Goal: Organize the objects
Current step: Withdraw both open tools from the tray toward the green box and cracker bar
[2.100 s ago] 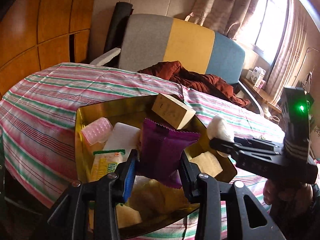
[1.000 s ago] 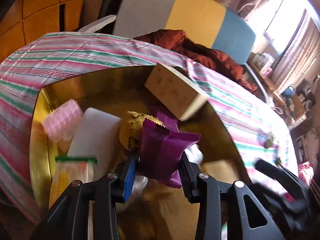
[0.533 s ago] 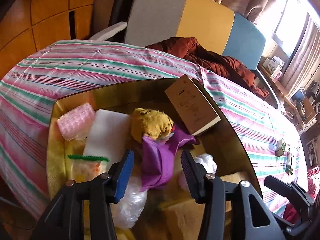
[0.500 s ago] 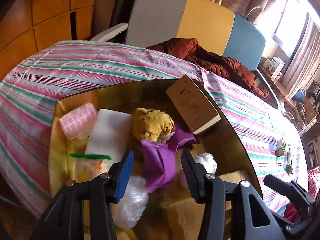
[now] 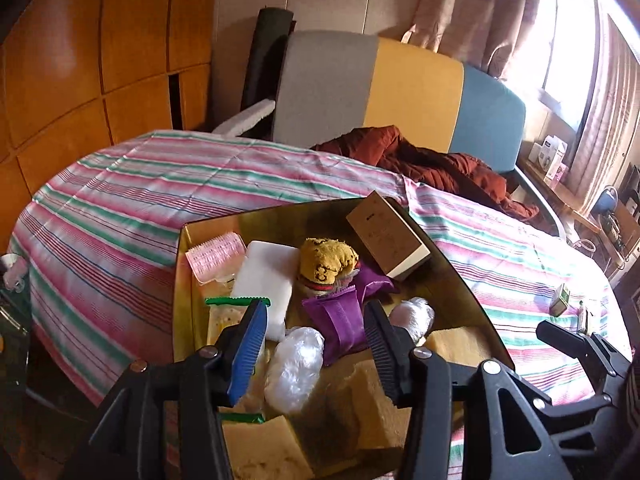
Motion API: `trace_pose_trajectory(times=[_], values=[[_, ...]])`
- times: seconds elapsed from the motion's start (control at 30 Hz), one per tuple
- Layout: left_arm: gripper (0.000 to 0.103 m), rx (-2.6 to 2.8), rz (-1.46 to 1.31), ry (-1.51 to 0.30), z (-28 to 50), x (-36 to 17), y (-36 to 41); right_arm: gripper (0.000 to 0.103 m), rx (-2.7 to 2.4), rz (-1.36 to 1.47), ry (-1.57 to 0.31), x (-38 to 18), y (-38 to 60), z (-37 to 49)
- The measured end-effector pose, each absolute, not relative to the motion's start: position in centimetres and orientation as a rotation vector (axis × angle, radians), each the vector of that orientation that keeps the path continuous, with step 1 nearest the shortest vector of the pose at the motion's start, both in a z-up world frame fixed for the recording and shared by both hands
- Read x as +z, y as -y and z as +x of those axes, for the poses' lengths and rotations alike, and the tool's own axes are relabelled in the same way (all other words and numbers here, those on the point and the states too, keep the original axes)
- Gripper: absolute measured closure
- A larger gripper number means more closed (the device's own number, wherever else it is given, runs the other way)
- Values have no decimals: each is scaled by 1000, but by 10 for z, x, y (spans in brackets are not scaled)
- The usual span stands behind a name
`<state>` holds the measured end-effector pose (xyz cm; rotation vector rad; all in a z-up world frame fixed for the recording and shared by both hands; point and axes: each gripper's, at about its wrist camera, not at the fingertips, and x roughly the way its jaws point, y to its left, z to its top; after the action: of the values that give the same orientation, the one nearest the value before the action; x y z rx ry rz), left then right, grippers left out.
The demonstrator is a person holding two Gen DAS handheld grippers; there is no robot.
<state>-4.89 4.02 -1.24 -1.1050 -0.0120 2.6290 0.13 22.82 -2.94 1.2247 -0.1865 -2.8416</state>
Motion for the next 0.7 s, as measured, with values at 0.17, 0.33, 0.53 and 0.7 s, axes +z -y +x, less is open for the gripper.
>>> trace_pose_trajectory(times=[0.17, 0.33, 0.53, 0.7], values=[[52, 2612, -1104, 11, -39, -13, -39, 0, -2866, 1211, 187, -27, -230, 7], [52, 2608, -1092, -7, -30, -12, -41, 0, -2888, 1199, 194, -23, -233, 14], [52, 2606, -1078, -20, -20, -10, -43, 0, -2918, 1181, 149, -18, -230, 21], [52, 2591, -1063, -62, -14, -9, -51, 0, -2924, 1185, 167, -18, -234, 23]])
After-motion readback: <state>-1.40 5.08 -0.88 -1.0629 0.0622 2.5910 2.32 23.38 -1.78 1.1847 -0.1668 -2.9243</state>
